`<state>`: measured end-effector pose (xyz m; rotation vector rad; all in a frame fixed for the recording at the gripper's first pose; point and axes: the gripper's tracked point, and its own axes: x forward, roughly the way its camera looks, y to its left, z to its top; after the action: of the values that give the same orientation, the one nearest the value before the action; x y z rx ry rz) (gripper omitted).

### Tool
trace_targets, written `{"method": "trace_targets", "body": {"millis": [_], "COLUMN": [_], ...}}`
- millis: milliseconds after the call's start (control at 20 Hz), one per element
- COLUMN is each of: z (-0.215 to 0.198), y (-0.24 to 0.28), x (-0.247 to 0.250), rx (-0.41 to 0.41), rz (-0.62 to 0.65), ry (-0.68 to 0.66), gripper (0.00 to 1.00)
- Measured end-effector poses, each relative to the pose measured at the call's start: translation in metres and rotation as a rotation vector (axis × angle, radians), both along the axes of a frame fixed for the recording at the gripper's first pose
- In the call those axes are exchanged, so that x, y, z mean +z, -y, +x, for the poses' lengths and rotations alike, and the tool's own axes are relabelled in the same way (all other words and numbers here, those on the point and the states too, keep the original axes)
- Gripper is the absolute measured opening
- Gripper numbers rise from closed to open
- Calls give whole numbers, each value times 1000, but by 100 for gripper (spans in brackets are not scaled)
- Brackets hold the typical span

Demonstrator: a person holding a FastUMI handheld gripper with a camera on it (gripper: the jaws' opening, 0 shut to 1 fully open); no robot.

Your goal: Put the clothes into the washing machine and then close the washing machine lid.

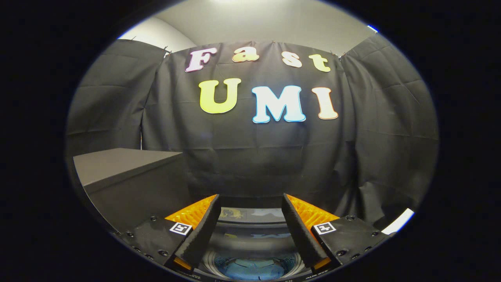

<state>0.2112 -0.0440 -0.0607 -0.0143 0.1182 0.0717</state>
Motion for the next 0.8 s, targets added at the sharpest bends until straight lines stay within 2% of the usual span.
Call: {"method": "trace_targets", "body": {"millis": [400,800], "z": [-24,-58], "y": [6,3], "x": [-19,28], "rx": [-30,-31], "rz": [26,22], "ry": [-29,19], "gripper": [97,97]}}
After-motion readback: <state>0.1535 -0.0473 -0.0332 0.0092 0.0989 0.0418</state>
